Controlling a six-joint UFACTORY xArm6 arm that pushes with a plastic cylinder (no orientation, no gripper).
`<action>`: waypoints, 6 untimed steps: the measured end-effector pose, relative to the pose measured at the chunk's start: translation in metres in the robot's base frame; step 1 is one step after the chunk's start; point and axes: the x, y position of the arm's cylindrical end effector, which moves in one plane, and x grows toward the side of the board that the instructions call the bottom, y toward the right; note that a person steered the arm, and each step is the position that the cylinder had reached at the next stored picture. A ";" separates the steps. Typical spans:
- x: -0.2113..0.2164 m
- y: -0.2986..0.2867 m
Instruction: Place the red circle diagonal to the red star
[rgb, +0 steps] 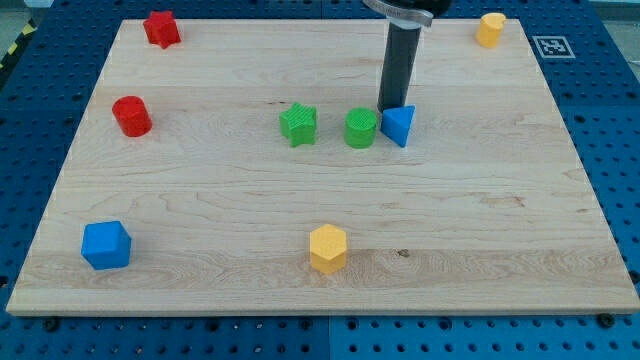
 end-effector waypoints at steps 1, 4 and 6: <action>-0.030 -0.013; -0.039 -0.194; -0.015 -0.232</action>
